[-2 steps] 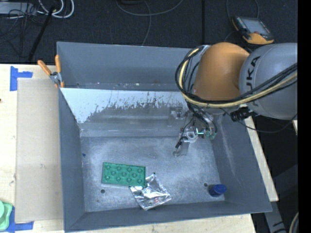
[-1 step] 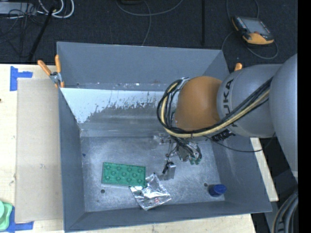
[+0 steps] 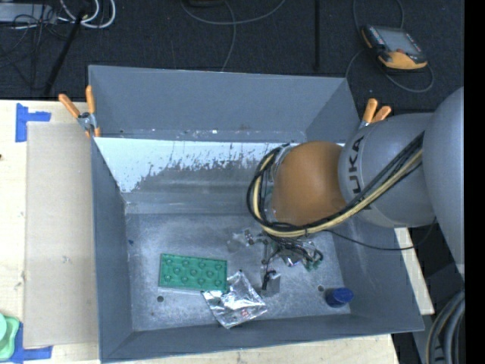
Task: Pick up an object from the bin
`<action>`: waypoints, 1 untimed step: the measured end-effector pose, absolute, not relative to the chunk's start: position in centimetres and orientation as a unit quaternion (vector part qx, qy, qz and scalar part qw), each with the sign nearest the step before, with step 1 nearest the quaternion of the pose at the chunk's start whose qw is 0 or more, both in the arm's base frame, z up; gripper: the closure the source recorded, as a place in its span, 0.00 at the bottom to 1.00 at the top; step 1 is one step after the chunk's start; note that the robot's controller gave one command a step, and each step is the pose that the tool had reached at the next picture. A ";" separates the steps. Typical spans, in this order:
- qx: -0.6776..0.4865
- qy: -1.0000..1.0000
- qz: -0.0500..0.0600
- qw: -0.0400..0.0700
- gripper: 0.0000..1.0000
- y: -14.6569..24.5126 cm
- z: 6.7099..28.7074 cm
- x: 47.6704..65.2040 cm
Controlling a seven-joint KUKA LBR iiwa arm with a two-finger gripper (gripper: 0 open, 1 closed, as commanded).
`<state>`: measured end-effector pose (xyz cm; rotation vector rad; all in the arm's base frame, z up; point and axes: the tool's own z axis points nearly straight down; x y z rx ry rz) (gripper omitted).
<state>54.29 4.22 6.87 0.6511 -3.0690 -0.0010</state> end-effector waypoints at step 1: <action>0.308 -0.951 0.000 0.002 0.00 4.4 7.0 52.0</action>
Offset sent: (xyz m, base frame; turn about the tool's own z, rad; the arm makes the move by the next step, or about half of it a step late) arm -0.0220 0.0003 0.0018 -0.2094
